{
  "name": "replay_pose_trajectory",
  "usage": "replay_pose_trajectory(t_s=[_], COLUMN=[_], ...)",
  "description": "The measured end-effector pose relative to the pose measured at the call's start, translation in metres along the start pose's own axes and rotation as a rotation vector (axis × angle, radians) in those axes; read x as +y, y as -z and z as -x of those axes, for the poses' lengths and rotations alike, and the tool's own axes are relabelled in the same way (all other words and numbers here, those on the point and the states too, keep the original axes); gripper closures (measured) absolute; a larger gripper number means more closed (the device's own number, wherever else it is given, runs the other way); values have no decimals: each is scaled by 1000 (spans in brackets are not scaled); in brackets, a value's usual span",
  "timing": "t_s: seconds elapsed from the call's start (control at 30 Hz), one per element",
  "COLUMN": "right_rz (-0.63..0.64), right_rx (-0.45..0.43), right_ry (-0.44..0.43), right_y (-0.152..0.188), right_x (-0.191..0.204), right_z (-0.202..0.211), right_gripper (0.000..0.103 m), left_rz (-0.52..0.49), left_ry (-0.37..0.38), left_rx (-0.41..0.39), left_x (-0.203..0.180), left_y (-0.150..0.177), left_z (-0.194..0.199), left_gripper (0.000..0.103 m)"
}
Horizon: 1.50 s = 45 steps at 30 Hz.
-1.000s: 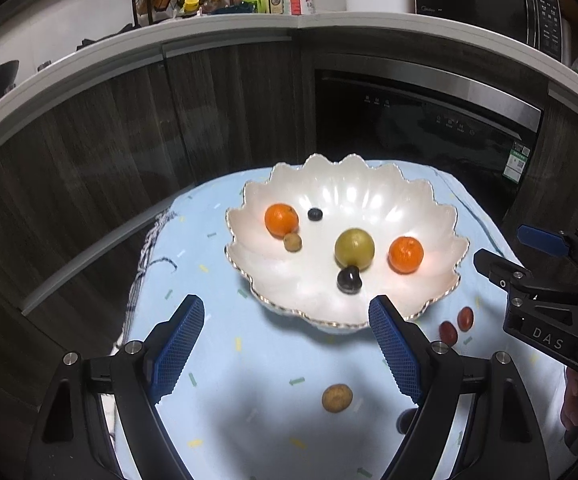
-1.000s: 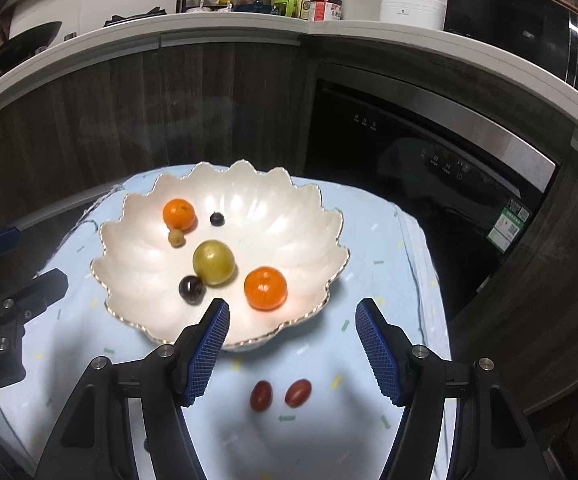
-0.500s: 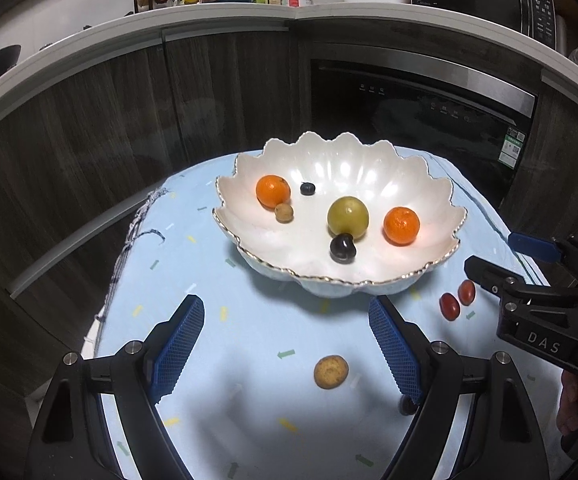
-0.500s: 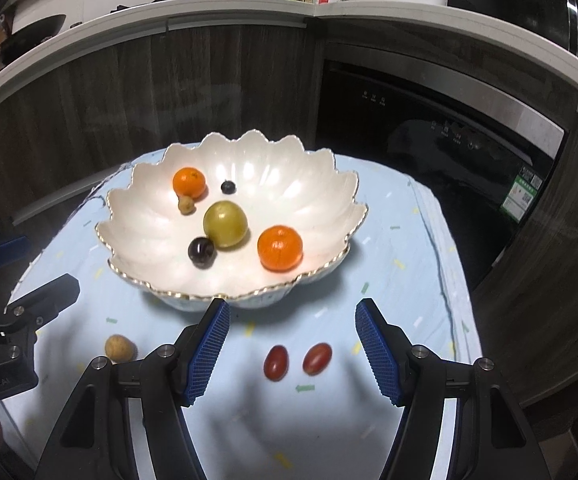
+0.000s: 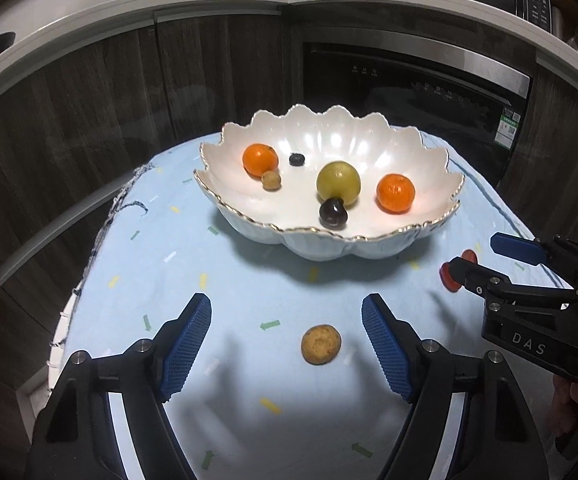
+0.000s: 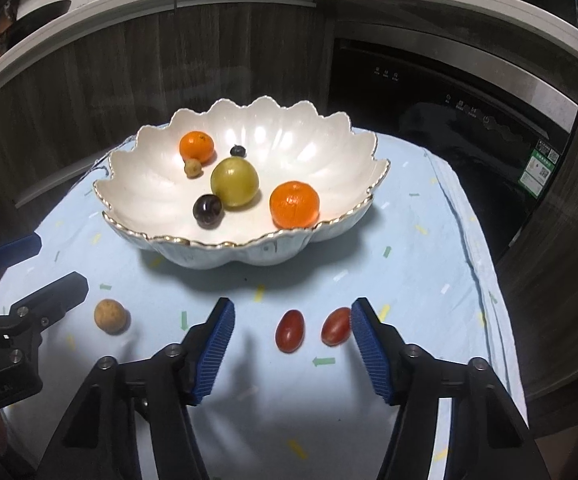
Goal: Organize fruits
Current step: 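Withdraw both tools from the bowl toward the remaining fruits, then grasp the brown kiwi with the left tool while the right tool grasps a red grape tomato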
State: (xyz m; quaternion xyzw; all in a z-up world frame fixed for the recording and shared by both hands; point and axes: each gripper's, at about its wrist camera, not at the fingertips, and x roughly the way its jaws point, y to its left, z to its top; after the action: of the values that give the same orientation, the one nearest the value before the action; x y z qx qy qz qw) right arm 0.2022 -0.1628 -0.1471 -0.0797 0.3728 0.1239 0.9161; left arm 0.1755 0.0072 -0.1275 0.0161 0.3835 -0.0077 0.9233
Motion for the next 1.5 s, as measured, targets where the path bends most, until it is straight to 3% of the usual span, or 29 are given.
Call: replay_pose_trajectory(t_s=[0.27,0.43,0.87,0.93,1.1,1.3,1.5], right_rz=[4,9,-6,-8,-9,-22,-27], right_rx=[25,44,82,92,90,91,92], right_ry=[-9,-24,-27,-30,-34,-36,-42], right_y=[8,9,11,12,12,12,11], right_x=[2,4,3,2,2,1,1], right_z=[-11,-19,-35,-38,-39,-39,-38], right_gripper=[52,65,67,72,73,84,84], left_rz=[-29,-16,8,14,20,17,19], left_ry=[17,37,75,79,81,91,95], left_rx=[34,55,113,119,133,130,134], left_x=[-10,-11,-10,-9,-9,-9,-9], left_y=[10,13,18,19,21,21,20], left_z=[-14,-20,-36,-38,-43,-42,-41], left_gripper=[36,43,55,60,64,76,77])
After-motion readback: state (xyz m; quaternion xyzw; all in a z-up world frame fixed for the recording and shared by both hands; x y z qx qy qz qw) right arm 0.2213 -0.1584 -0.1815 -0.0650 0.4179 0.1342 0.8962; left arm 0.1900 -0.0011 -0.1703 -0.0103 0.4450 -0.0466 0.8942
